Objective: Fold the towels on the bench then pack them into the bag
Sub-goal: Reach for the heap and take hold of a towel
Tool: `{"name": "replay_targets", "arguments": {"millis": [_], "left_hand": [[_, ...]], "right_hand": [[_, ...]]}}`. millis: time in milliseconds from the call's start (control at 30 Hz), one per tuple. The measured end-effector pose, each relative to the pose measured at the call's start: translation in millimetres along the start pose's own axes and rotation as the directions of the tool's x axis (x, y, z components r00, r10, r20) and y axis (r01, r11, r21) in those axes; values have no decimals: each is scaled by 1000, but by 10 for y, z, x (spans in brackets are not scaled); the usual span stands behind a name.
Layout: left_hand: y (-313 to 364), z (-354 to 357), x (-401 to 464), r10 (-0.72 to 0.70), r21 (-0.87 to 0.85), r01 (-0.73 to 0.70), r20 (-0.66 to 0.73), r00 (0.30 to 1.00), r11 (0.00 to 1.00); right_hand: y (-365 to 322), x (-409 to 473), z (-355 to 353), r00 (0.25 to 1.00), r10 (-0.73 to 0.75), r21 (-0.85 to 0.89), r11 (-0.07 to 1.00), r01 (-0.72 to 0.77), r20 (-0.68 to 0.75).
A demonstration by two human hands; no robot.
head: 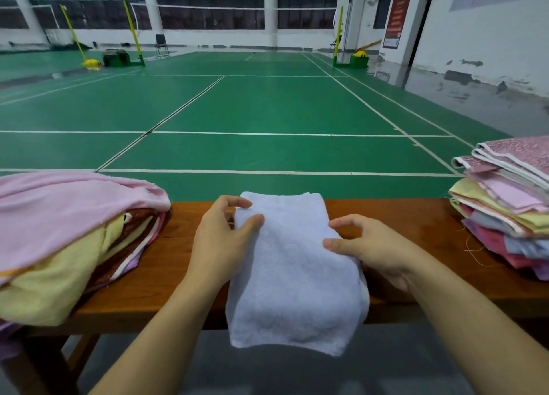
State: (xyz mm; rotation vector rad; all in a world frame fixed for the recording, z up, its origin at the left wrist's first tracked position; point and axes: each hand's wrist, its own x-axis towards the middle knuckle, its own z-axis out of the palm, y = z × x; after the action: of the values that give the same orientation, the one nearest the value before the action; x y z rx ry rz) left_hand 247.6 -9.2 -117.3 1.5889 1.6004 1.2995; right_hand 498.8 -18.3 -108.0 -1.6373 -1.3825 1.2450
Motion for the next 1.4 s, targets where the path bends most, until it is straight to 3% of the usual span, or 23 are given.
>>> {"name": "replay_targets", "arguments": {"millis": [100, 233, 400, 533, 700, 800, 867, 967, 1000, 1067, 1133, 1200, 1267, 1333, 1400], "left_hand": [[27, -29, -11, 38, -103, -40, -17, 999, 994], [124, -91, -40, 75, -210, -88, -68, 995, 974], [297, -130, -143, 253, -379, -290, -145, 957, 879], [486, -152, -239, 404, -384, -419, -123, 906, 823], [455, -127, -129, 464, -252, -477, -115, 879, 842], [406, -131, -43, 444, -221, -444, -54, 895, 868], [327, -94, 42, 353, -189, -345, 5, 936, 919], [129, 9, 154, 124, -107, -109, 146, 981, 988], [68, 40, 174, 61, -3, -61, 171, 983, 998], [-23, 68, 167, -25, 319, -41, 200, 979, 947], [-11, 59, 102, -29, 550, -65, 161, 987, 832], [84, 43, 26, 82, 570, -141, 128, 988, 809], [208, 58, -76, 148, 514, -252, 235, 961, 820], [295, 116, -204, 84, 513, -317, 426, 901, 798], [276, 182, -283, 6, 579, -364, 527, 850, 730]], "right_hand": [[-37, -14, 42, 980, -156, 124, 977, 171, -121], [-131, -81, 75, 837, -381, 109, 885, 453, -392], [-301, -294, 90, 658, -493, 183, 704, 686, -570], [-406, -447, 80, 584, -550, 198, 604, 772, -597], [-367, -385, 88, 598, -689, 175, 584, 793, -411], [-321, -272, 88, 630, -694, 105, 639, 762, -348], [-276, -166, 85, 678, -636, 37, 719, 694, -368], [-164, -1, 97, 842, -434, -33, 893, 448, -321], [-116, 43, 97, 893, -353, -115, 936, 334, -279], [-35, 95, 76, 935, -259, -434, 891, 135, -242], [-26, 101, 36, 923, -256, -674, 739, -5, -287], [-48, 95, 16, 863, -415, -745, 663, 69, -289], [-62, 91, 44, 779, -614, -725, 594, 349, -129], [-76, 58, 133, 802, -585, -627, 581, 519, 121], [-57, 41, 235, 861, -413, -640, 583, 500, 297]]}}
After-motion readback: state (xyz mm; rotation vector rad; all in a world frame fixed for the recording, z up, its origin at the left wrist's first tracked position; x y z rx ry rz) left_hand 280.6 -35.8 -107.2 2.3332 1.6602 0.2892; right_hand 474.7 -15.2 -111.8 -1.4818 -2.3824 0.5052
